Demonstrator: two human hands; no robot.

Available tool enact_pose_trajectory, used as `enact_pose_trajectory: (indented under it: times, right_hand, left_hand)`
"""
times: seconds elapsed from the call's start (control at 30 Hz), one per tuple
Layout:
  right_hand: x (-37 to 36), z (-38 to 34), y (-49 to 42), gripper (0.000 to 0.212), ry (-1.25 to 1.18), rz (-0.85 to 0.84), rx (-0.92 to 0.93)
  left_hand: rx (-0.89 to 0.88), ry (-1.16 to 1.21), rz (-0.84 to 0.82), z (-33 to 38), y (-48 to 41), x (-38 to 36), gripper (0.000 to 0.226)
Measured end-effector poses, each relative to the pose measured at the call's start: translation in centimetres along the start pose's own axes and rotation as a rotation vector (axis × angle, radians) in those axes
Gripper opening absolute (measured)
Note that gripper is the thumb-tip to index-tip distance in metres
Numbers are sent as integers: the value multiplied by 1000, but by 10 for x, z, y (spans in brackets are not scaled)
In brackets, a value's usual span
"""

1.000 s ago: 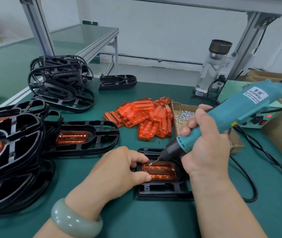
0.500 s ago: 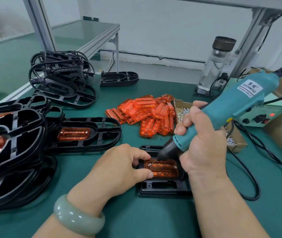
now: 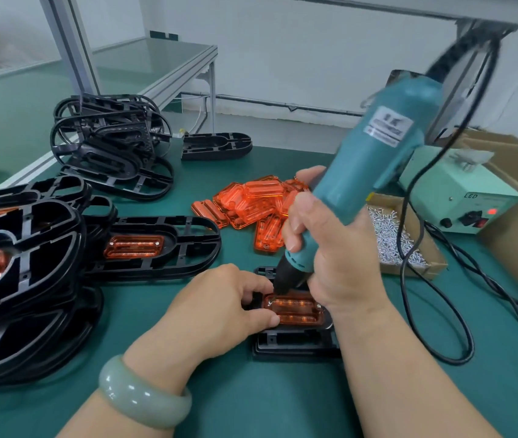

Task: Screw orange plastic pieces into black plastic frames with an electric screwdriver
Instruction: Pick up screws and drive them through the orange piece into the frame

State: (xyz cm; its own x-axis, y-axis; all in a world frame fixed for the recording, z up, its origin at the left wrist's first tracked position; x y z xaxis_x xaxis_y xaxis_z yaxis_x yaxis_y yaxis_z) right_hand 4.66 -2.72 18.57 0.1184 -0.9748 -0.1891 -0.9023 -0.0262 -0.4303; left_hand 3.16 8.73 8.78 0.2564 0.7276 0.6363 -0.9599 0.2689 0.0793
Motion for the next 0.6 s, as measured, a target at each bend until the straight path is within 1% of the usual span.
enact_pose_trajectory:
  times: [0.07,0.17,0.27,0.37,0.4,0.47,0.5,0.6]
  right_hand:
    - [-16,-1,-1,21,31,-120,7]
    - [-29,-1,-2,18,85,-213,8]
    - [-27,2,-3,20,43,-201,-14]
    - [-15,5,-4,23,-26,-130,-30]
    - [-12,5,-4,20,-50,-108,-26]
    - [-8,3,-4,9,-73,-83,-13]
    - [-6,3,-5,8,-72,-78,-11]
    - [-8,3,-4,11,-61,-109,-25]
  left_hand:
    - [-5,6,-10,4,0,1,20]
    - [-34,-7,-15,10,2,3,30]
    - [-27,-1,-15,10,2,3,26]
    - [-11,6,-17,7,1,2,19]
    - [-4,9,-11,5,0,2,23]
    - [7,-9,-15,3,-1,1,38]
    - [8,-24,-21,2,-1,0,42]
    - [10,-24,-14,2,-1,2,42]
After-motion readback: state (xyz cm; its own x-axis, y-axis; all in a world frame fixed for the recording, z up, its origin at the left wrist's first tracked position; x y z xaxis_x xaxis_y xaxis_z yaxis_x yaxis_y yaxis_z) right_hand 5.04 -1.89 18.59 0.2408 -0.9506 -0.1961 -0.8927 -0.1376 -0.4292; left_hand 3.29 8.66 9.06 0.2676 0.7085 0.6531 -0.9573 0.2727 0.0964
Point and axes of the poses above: each hand's wrist, its own y-axis away from the middle knuckle, its own x-axis out of the back of the hand, z = x × y, the point moved 10 cm from there along -y, towards the middle knuckle, and after that the axes turned 12 degrees about y, right-handed, at the moved point
